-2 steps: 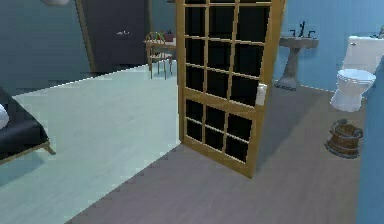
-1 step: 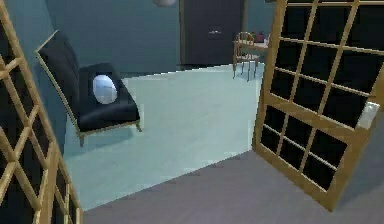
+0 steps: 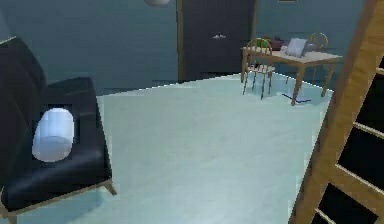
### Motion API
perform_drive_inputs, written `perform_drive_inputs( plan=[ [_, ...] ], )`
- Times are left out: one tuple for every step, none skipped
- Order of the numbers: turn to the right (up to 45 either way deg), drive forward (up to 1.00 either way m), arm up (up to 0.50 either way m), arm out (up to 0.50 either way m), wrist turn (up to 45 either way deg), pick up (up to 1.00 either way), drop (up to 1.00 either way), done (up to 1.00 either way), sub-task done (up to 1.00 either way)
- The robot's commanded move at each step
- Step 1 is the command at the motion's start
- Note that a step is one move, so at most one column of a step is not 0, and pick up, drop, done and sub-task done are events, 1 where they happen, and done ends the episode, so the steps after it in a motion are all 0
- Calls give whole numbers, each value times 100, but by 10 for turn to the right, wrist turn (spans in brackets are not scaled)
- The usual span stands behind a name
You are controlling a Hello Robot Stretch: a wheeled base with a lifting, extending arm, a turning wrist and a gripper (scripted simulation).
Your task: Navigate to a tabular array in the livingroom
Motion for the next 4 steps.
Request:
perform_drive_inputs(
  plan=[
    [0, 95, 0, 0, 0, 0, 0, 0, 0],
    [150, 0, 0, 0, 0, 0, 0, 0, 0],
    [0, 50, 0, 0, 0, 0, 0, 0, 0],
    [420, 0, 0, 0, 0, 0, 0, 0, 0]
  ],
)
